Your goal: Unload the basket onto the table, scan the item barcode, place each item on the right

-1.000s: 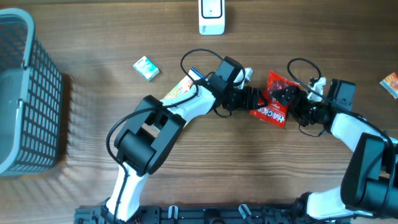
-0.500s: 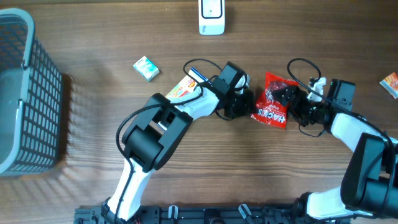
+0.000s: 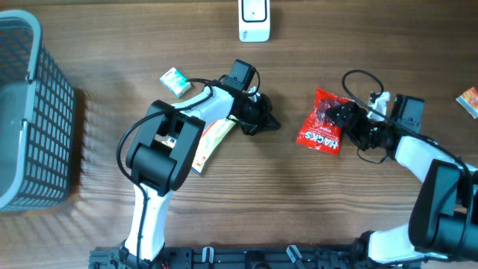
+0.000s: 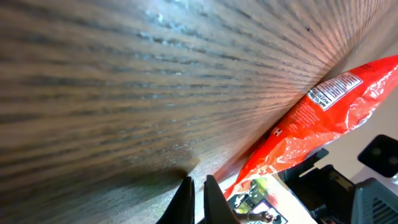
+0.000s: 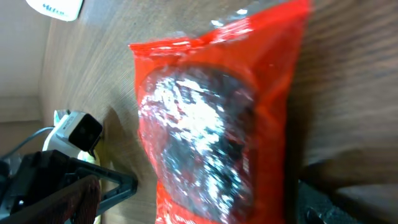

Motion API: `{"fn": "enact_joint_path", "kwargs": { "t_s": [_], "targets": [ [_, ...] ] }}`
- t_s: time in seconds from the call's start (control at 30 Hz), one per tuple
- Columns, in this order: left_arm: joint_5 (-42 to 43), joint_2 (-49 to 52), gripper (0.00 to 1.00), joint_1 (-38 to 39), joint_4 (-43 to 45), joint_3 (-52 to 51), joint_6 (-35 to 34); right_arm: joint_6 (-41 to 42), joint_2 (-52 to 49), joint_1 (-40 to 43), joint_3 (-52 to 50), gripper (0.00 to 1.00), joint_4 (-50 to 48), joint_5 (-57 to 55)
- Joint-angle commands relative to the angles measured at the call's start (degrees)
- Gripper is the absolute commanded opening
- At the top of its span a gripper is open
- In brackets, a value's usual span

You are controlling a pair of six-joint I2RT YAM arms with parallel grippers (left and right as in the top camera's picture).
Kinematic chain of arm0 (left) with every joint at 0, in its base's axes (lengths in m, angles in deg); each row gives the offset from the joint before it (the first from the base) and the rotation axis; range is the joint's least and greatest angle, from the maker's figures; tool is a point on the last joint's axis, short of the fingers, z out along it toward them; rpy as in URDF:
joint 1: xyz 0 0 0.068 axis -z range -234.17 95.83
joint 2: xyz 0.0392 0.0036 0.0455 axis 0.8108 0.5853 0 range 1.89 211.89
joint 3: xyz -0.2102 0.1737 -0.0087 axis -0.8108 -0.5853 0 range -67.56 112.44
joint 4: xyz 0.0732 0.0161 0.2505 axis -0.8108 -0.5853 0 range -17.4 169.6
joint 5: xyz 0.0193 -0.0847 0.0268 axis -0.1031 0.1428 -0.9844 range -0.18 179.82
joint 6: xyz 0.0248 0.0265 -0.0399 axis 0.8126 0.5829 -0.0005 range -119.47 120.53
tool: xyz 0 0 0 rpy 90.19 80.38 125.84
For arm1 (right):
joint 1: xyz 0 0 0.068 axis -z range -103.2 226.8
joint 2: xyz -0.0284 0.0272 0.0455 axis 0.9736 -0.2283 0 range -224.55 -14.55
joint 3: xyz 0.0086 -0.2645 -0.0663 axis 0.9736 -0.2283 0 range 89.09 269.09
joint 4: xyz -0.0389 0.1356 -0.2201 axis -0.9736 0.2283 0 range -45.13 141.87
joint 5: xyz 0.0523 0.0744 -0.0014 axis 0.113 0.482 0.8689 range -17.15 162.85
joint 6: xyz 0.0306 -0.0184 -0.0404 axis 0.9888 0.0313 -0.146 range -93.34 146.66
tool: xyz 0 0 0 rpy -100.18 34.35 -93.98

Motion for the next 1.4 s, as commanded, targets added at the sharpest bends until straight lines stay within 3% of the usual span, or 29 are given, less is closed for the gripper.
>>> {"fn": "enact_joint_path", "kwargs": {
  "t_s": [0.0, 0.03, 0.1, 0.2, 0.33, 0.47, 0.67, 0.73, 0.83, 0.87, 1.03, 1.23, 1.37],
  "targets": [
    [-2.9, 2.8, 0.04, 1.0, 1.2, -2.2, -2.8, 0.8, -6.0, -4.0, -3.1, 1.0, -0.5, -5.9],
    [-2.2, 2.8, 0.06, 1.4, 3.3, -2.2, -1.5, 0.8, -7.1, -4.8, -3.1, 1.0, -1.5, -6.1],
    [-0.7, 2.8, 0.35, 2.3, 6.1, -2.2, -0.4, 0.8, -9.3, -5.6, -3.1, 1.0, -3.0, -6.2],
    [-1.0, 2.8, 0.64, 3.7, 7.5, -2.2, 0.2, 2.1, -12.2, -5.6, -3.1, 1.0, -4.9, -6.3],
    [-1.2, 2.8, 0.76, 4.8, 9.8, -2.2, 0.2, 2.1, -13.5, -5.6, -3.1, 0.98, -5.2, -6.5],
    [-5.1, 3.1, 0.69, 6.8, 8.9, -2.2, 0.1, 2.5, -13.5, -5.6, -3.1, 0.98, -5.2, -6.5],
    [-6.1, 6.4, 0.68, 10.0, 12.9, -2.2, -0.3, 2.5, -13.5, -5.6, -3.1, 0.98, -5.2, -5.4],
    [-6.1, 7.1, 0.53, 10.3, 14.1, -2.2, -0.3, 2.4, -13.5, -5.6, -3.1, 0.98, -5.2, -5.2],
    [-6.2, 7.1, 0.09, 10.2, 14.1, -2.2, -0.3, 2.2, -13.5, -5.6, -3.1, 0.98, -5.2, -5.2],
    [-6.4, 7.1, 0.04, 10.1, 13.9, -2.2, -0.3, 2.2, -13.5, -5.6, -3.1, 0.98, -5.2, -5.2],
    [-3.6, 7.1, 0.04, 9.0, 11.6, -2.2, -6.2, 2.1, -13.5, -5.6, -3.1, 0.99, -4.6, -5.1],
    [19.2, 7.1, 0.04, 2.3, 13.7, -2.2, -6.0, 1.5, -13.5, -5.6, -3.1, 0.99, -4.4, -4.8],
    [28.7, 7.1, 0.04, -0.8, 17.2, -2.2, -5.9, -1.4, -13.5, -5.6, -3.1, 1.0, -4.8, -0.5]
  ]
}}
